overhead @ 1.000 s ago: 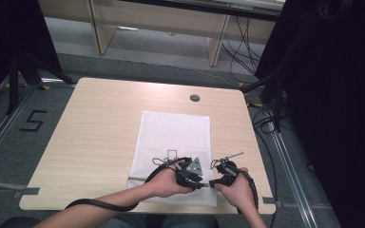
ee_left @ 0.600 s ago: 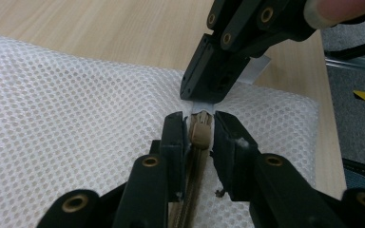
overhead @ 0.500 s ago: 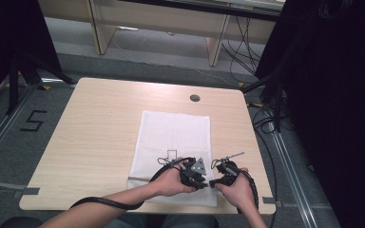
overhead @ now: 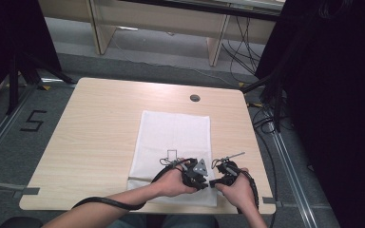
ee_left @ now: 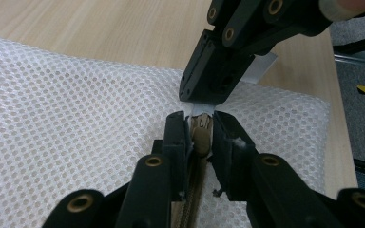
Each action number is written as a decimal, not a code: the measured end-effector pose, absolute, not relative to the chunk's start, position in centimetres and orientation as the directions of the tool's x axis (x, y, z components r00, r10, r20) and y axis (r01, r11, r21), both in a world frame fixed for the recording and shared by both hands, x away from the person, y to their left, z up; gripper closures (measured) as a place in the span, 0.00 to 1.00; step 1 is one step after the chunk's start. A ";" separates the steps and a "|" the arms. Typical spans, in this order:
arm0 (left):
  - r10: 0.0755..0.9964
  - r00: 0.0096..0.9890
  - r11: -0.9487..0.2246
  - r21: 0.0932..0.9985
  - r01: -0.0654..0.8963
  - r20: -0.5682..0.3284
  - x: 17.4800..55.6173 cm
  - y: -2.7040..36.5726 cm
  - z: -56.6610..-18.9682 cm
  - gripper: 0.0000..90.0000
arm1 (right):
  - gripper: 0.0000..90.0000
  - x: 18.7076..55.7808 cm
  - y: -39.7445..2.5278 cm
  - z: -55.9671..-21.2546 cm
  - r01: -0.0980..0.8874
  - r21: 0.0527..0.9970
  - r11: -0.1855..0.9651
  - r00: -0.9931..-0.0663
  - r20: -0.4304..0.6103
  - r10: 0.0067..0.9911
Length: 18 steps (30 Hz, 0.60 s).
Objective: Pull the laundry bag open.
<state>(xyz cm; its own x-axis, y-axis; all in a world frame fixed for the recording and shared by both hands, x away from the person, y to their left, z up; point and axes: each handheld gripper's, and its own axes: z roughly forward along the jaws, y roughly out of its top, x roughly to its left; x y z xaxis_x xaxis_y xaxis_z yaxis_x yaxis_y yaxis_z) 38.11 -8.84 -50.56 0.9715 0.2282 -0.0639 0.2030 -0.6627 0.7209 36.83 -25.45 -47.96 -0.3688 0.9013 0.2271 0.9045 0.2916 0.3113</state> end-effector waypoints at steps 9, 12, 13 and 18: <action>0.220 0.973 -0.662 0.721 0.206 -0.075 38.2 -8.9 -50.0 0.92 | 1.00 36.8 -25.5 -48.0 0.903 0.312 0.296 -0.373 0.228 0.899; 0.219 0.973 -0.663 0.720 0.205 -0.075 38.2 -8.9 -49.9 0.96 | 1.00 36.8 -25.5 -48.0 0.903 0.308 0.299 -0.375 0.225 0.899; 0.219 0.973 -0.663 0.720 0.205 -0.075 38.1 -9.0 -50.0 0.96 | 1.00 36.8 -25.5 -48.0 0.904 0.306 0.299 -0.374 0.224 0.900; 0.213 0.975 -0.670 0.716 0.196 -0.067 38.3 -8.9 -50.2 0.93 | 1.00 36.9 -25.5 -48.0 0.903 0.310 0.297 -0.374 0.228 0.899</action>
